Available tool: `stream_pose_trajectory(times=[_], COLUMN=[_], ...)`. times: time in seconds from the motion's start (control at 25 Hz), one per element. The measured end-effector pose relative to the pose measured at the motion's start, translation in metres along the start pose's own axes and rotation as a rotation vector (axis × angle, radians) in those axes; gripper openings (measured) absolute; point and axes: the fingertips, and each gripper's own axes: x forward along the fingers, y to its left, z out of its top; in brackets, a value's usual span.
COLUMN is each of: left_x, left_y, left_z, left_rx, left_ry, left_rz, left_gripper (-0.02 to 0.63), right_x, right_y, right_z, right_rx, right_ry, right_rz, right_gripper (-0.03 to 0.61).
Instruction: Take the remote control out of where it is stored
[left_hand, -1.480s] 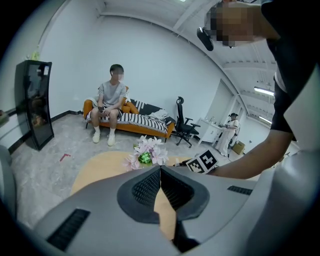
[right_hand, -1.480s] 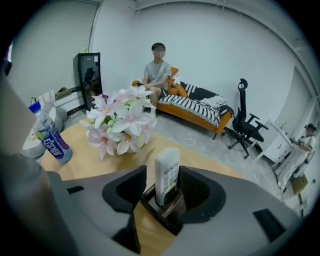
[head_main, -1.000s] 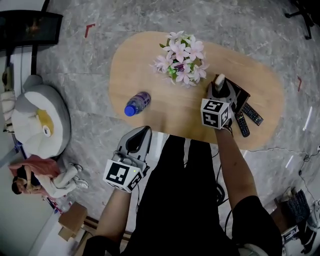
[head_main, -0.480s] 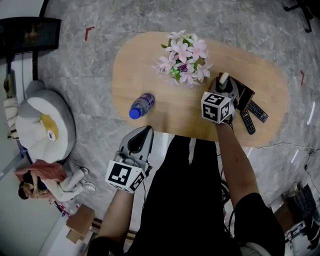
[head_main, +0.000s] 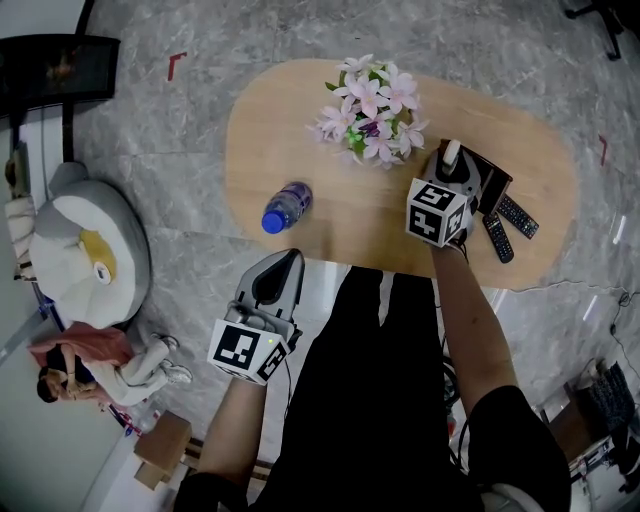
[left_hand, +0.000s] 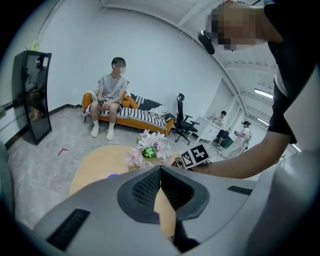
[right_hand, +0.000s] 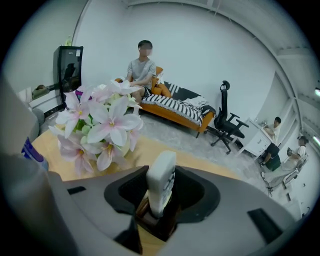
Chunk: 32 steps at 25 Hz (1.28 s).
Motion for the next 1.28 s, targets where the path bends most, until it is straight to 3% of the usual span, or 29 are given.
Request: stream_pose_trajectory(times=[0.24, 0.76, 0.96, 1.28], left_x=[-0.006, -0.009, -0.004, -0.006], left_y=[0.001, -0.020, -0.035, -0.040], left_z=[0.002, 0.010, 0.016, 0.011], left_rx=[0.005, 0.041, 0.062, 0.062], left_ry=[-0.021, -0.046, -0.057, -0.068], left_rz=[-0.010, -0.062, -0.093, -0.088], left_gripper=[0.008, 0.008, 0.008, 0.008], right_x=[-0.019, -0.078, -0.100, -0.125], right_y=[-0.007, -0.030, -0.029, -0.006], right_z=[0.012, 0.043, 0.048, 0.049], right_rx=[0.049, 0.064, 0.019, -0.136], right_ry=[-0.042, -0.198, -0.258, -0.326], right_rz=[-0.027, -0.027, -0.003, 0.062], right_gripper=[0.126, 0.120, 0.120, 0.120])
